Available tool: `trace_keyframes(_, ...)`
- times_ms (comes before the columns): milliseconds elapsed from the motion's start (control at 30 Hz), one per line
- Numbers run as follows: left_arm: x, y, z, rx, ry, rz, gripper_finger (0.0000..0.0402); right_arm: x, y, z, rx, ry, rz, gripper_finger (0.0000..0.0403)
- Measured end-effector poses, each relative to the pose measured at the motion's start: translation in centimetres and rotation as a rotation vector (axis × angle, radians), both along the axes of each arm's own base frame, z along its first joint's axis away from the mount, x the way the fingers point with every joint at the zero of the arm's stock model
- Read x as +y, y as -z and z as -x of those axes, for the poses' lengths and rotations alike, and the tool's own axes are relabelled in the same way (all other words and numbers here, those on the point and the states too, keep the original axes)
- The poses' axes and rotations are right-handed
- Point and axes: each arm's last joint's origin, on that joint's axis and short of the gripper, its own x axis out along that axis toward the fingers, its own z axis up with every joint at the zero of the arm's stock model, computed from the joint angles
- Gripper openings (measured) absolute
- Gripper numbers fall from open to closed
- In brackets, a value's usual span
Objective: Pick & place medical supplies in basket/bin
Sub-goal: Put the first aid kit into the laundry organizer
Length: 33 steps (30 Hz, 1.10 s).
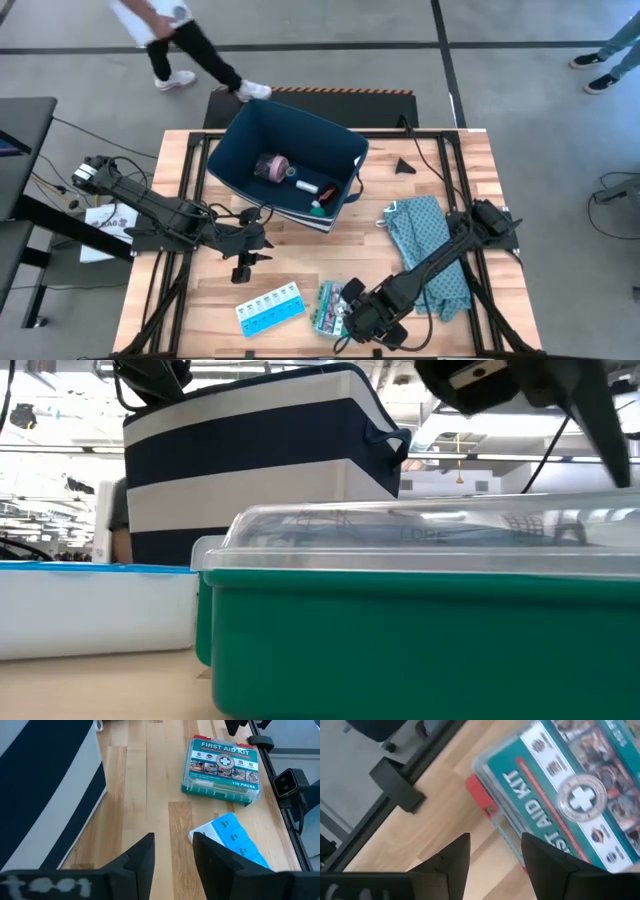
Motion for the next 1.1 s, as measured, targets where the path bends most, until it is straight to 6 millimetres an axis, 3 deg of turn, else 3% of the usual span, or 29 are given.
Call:
trace_keyframes(200,0.0,0.0,0.0,-0.001,0.006,-0.007,0.0122,0.5,0.8,0.7,-0.004,-0.127,0.093,0.017)
trace_keyframes(367,0.0,0.0,0.0,-0.003,0.006,-0.005,0.0122,-0.4,0.9,1.0,0.02,-0.113,0.198,0.017)
trace_keyframes(600,0.0,0.0,0.0,-0.004,0.006,-0.001,0.0122,1.0,0.7,0.9,-0.106,-0.232,0.189,0.0169)
trace_keyframes(1000,0.0,-0.1,0.0,-0.005,0.004,0.0,0.0122,1.7,0.7,1.5,-0.117,-0.271,0.209,0.0169)
trace_keyframes(1100,0.0,-0.1,0.0,-0.005,0.003,0.002,0.0122,2.0,1.7,1.2,-0.106,-0.271,0.215,0.0169)
